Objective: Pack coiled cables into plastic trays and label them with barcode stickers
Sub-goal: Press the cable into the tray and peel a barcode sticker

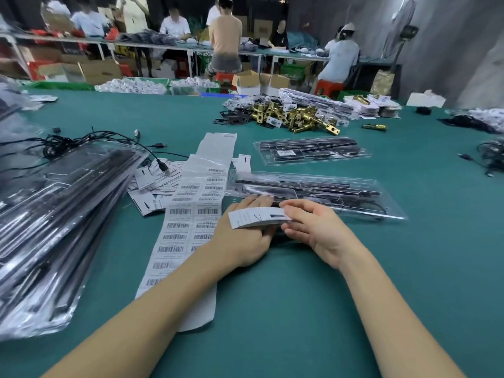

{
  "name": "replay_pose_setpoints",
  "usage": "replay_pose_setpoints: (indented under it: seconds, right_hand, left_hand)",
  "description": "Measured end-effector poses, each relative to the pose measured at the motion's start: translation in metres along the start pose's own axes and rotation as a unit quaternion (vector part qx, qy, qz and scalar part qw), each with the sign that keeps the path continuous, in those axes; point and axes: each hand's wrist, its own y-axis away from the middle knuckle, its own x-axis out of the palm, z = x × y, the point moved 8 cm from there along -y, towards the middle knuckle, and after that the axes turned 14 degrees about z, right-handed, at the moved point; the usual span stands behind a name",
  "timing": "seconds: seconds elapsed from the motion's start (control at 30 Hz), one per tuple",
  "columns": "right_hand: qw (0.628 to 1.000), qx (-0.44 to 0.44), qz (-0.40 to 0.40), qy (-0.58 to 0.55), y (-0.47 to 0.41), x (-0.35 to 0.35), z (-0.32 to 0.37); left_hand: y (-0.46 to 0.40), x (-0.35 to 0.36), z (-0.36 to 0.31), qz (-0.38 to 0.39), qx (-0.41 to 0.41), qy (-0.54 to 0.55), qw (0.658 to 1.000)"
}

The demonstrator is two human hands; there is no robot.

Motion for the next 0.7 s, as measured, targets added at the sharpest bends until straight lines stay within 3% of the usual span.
replay_pose_setpoints:
  seconds: [0.1, 0.27, 0.33, 0.4, 0.53, 0.63, 0.7]
  right_hand:
    - [1.0, -0.012, 0.018, -0.017, 0.002, -0.003, 0.001]
    - [0.978, -0.078, -0.123, 0.152, 0.012, -0.03, 0.015]
    - [0.952, -0.103, -0.142, 0.25, 0.017, -0.029, 0.022]
    - [0.904, -0.145, -0.155, 0.371, 0.024, -0.021, 0.033]
    - [0.825, -0.254, -0.068, 0.499, 0.032, 0.014, 0.045]
    - [0.815, -0.256, 0.009, 0.52, 0.032, 0.029, 0.037]
    - [0.805, -0.258, 0.012, 0.535, 0.032, 0.03, 0.036]
  left_hand:
    - [-0.004, 0.005, 0.002, 0.002, 0.004, -0.017, 1.0]
    - [-0.008, 0.01, 0.007, -0.004, 0.002, -0.04, 0.999]
    - [-0.008, 0.01, 0.007, -0.009, 0.004, -0.037, 0.999]
    - [-0.007, 0.011, 0.008, -0.007, 0.001, -0.032, 0.999]
    - [-0.007, 0.01, 0.009, 0.005, 0.003, -0.021, 1.0]
    - [-0.004, 0.007, 0.007, 0.007, 0.012, -0.008, 1.0]
    - [-0.003, 0.006, 0.006, 0.009, 0.014, -0.006, 1.0]
